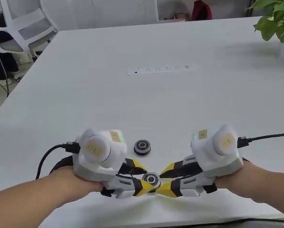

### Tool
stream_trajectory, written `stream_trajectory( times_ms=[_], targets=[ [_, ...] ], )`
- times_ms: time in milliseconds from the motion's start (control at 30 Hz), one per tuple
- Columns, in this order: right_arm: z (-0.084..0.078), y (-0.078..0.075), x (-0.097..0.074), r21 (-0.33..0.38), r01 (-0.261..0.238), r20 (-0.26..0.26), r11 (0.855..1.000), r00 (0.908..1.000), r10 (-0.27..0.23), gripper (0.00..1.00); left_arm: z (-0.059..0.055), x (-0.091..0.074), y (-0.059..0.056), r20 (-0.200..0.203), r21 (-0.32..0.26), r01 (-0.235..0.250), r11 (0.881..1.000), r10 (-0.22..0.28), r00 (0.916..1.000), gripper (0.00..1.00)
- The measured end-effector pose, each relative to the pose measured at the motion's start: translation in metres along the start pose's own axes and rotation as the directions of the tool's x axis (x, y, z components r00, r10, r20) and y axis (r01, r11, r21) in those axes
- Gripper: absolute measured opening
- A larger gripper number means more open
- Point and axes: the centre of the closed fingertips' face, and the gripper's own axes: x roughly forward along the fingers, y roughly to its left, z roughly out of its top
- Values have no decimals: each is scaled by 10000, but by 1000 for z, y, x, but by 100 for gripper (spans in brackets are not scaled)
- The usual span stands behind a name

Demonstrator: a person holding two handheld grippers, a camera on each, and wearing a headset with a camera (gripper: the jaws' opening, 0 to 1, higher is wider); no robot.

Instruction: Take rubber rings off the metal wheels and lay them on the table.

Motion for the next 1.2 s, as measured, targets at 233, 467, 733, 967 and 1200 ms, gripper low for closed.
stream_trajectory(
  times_ms=[233, 467, 733, 967, 1200],
  targets=[
    [-1, 0, 1, -6, -28, -8, 10000, 10000, 28, 20, -2, 2, 1, -84, 104, -66, 9999, 67, 9999, 17],
    [-1, -1, 1, -21, 2, 14, 10000, 10000, -2, 18, -1, 4, 0, 8, 257, -192, 9995, 192, 9998, 15],
    [-3, -1, 0, 25, 28, -51, 10000, 10000, -27, 16, -1, 4, 1, 192, 225, -343, 9992, 338, 9992, 14],
    [-4, -1, 0, 157, 38, 7, 9999, 10000, -38, 14, -1, 4, 2, 259, 140, -446, 9989, 442, 9987, 13],
    [-8, -5, -2, 562, 95, 7, 9984, 10000, -95, 1, -1, 5, 1, 293, 214, -485, 9986, 478, 9984, 13]
  ],
)
